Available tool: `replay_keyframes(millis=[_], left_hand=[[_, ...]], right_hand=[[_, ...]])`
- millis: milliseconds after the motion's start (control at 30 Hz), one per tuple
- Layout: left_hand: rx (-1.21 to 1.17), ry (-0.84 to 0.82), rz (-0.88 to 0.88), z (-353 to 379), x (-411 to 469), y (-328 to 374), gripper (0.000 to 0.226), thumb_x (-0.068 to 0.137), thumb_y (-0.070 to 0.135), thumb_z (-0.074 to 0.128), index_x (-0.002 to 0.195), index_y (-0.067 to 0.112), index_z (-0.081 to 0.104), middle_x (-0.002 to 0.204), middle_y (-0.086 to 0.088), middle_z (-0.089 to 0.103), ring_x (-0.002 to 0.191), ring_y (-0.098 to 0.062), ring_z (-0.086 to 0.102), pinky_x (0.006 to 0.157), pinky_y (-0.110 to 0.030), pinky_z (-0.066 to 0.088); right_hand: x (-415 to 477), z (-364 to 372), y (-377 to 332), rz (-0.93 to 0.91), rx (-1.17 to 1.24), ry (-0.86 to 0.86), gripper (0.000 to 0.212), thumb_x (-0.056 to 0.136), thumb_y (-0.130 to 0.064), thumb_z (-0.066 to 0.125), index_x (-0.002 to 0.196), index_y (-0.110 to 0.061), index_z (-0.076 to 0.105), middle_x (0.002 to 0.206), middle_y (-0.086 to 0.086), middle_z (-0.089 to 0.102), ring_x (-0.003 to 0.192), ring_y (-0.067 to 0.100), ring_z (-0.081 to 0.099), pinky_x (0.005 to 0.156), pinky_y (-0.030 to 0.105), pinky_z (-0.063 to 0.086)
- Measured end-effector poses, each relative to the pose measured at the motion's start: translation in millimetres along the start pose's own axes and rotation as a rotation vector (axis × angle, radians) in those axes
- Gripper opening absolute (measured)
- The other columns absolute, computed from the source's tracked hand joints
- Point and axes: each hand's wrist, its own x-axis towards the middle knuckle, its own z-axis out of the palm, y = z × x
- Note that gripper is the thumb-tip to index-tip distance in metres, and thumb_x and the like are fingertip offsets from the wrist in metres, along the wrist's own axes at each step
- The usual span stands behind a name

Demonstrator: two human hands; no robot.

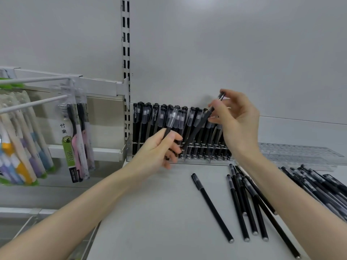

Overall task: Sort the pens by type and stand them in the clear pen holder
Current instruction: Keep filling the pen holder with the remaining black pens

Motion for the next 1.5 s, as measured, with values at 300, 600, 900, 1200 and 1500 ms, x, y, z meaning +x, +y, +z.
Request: replay_keyframes(millis=[300, 600, 900, 1200, 1500], left_hand=[[-0.092, 0.091, -0.067, -12.8, -7.1, -4.5, 0.023, 0.1, 0.026, 0.036, 0.094, 0.011, 0.052, 0.057, 0.002, 0.037, 0.044, -0.01, 0.022, 0.042, -0.019, 0.015], [0.016, 0.101, 0.022, -12.0, -8.6, -8.3, 0.019, 0.099, 0.027, 0.042, 0.099, 0.021, 0.06, 0.055, 0.004, 0.034, 0.043, -0.006, 0.026, 0.041, -0.016, 0.023], [0.073, 0.114, 0.03, -5.1, -3.0, -8.0, 0.018, 0.098, 0.025, 0.043, 0.096, 0.019, 0.061, 0.052, 0.008, 0.038, 0.043, -0.006, 0.028, 0.045, -0.018, 0.025], [0.015, 0.139, 0.026, -2.3, -5.7, -6.4, 0.018, 0.096, 0.023, 0.046, 0.099, 0.009, 0.058, 0.055, 0.002, 0.043, 0.049, -0.012, 0.033, 0.046, -0.024, 0.028], [0.036, 0.067, 0.041, 0.3, -6.1, -6.5, 0.018, 0.099, 0.021, 0.041, 0.103, 0.02, 0.059, 0.056, 0.005, 0.04, 0.052, -0.009, 0.031, 0.051, -0.026, 0.025]], right_hand=[[4.2, 11.5, 19.8, -0.11, -0.245, -0.064, 0.022, 0.091, -0.014, 0.062, 0.11, -0.023, 0.057, 0.084, -0.011, 0.06, 0.08, 0.018, 0.064, 0.074, 0.044, 0.057], [1.2, 14.9, 26.2, -0.143, -0.403, -0.213, 0.021, 0.088, -0.018, 0.066, 0.102, -0.026, 0.054, 0.08, -0.013, 0.06, 0.079, 0.005, 0.062, 0.071, 0.011, 0.047], [4.4, 11.1, 21.1, -0.11, -0.389, -0.239, 0.018, 0.086, -0.017, 0.069, 0.097, -0.026, 0.058, 0.08, -0.009, 0.062, 0.077, 0.015, 0.065, 0.078, 0.035, 0.054], [5.4, 9.3, 22.8, -0.101, -0.409, -0.25, 0.018, 0.086, -0.015, 0.068, 0.101, -0.021, 0.061, 0.079, -0.008, 0.06, 0.077, 0.014, 0.064, 0.08, 0.035, 0.054], [-8.9, 2.9, 19.6, -0.093, -0.346, -0.207, 0.019, 0.089, -0.021, 0.065, 0.108, -0.02, 0.063, 0.083, -0.007, 0.064, 0.072, 0.004, 0.06, 0.072, 0.023, 0.051]])
